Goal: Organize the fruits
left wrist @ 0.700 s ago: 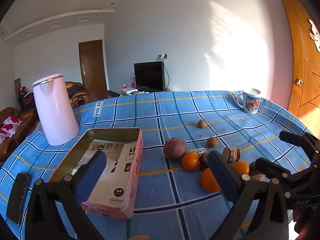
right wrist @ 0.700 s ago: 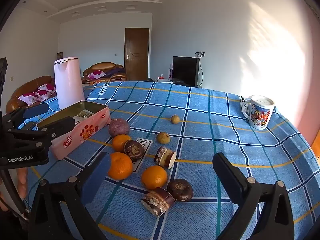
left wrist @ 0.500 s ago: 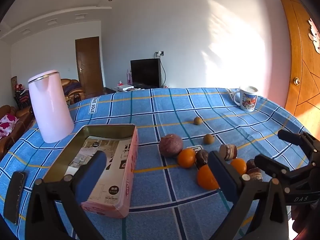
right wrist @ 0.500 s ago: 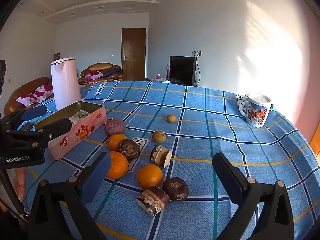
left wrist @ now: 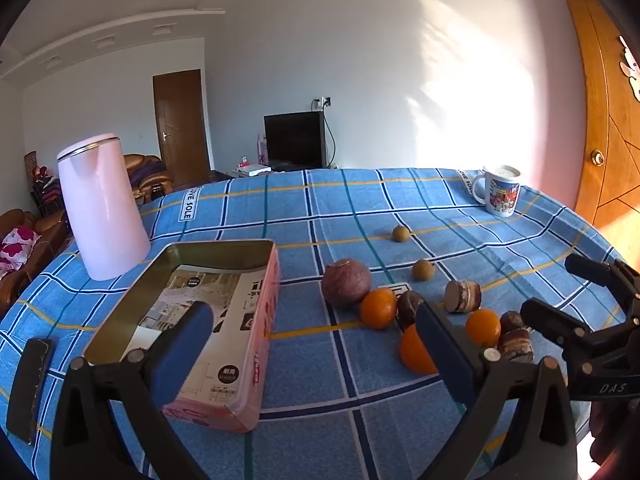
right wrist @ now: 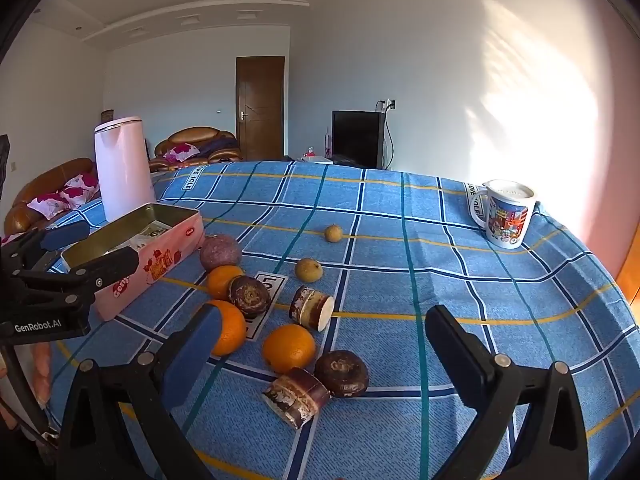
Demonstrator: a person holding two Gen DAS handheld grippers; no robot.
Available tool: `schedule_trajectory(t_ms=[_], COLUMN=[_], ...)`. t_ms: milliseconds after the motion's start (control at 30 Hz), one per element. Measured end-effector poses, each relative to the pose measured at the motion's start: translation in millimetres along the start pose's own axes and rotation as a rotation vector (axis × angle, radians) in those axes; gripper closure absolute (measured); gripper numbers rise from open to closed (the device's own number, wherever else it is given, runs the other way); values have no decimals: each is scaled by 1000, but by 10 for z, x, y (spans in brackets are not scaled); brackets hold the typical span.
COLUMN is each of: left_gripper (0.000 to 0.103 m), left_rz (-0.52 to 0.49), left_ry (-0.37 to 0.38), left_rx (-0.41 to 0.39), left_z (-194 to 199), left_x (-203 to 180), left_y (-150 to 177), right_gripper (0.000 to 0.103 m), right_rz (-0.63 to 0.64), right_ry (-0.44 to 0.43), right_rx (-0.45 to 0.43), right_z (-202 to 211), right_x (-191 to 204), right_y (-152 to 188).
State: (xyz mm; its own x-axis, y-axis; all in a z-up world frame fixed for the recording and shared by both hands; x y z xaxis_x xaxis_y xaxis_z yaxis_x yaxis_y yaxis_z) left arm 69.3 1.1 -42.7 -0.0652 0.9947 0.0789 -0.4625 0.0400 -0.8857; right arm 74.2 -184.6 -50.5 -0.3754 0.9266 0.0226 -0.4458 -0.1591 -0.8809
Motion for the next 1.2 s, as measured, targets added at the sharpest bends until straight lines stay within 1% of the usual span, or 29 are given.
schedule_trajectory(t_ms=[267,1200], left_gripper=[0,0], left_rz=[-13,-13], left_ry=[-17,-26], left_rx=[-4,1], left_z=[18,5], left_x=[-45,-26], left_y=[16,46], right_gripper=[1,1], right_rz=[-17,-31], right_ry=[-9,-27], right_rx=[-7,-20], right_z=[16,44], right_x=[-31,-26], right_y=[15,63])
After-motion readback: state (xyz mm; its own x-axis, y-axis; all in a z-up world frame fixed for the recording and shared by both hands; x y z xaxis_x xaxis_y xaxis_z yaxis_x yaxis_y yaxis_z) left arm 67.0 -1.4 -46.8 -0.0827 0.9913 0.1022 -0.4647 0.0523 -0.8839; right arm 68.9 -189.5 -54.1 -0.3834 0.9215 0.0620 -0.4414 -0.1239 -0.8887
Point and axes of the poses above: each gripper's, at about its wrist camera, not at the fingertips, and z roughly against the way its jaws point, x to its left, y to its underside, the point moved 7 cm from there along -z, roughly the way its jaws point, and after that the axes turned 7 degrees about -y, right-handed, at the moved point
